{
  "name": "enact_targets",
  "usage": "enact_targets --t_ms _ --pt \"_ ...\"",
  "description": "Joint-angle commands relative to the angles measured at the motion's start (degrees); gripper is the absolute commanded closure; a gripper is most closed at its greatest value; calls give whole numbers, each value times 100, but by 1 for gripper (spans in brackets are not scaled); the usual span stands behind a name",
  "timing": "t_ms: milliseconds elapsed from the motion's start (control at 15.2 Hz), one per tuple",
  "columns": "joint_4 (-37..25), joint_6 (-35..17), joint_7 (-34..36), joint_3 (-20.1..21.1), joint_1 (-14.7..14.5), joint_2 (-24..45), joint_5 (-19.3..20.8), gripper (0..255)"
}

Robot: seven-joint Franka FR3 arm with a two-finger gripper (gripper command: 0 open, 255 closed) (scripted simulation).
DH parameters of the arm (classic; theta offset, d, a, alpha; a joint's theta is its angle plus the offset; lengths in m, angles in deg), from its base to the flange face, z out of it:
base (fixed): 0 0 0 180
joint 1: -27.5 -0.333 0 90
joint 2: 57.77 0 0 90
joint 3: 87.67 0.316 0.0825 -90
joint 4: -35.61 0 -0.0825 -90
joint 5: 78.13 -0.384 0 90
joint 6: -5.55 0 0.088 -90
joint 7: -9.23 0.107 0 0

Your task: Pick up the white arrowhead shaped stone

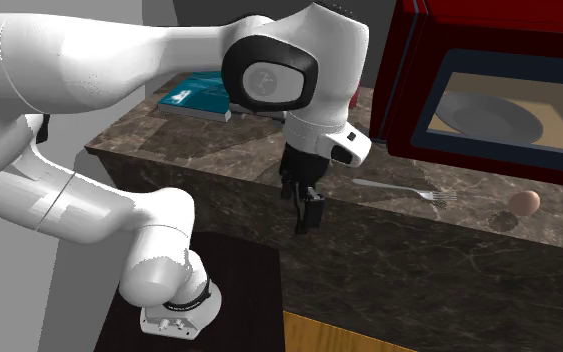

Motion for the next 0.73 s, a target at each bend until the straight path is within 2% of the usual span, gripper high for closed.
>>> enact_targets --t_ms 0,330,660 --pt "0 0 0 0 0 0 0 0" --pt "682 -1003 1675 919 17 -1026 -698 0" --pt "1039 -2098 3397 2143 149 -1644 -1256 0"
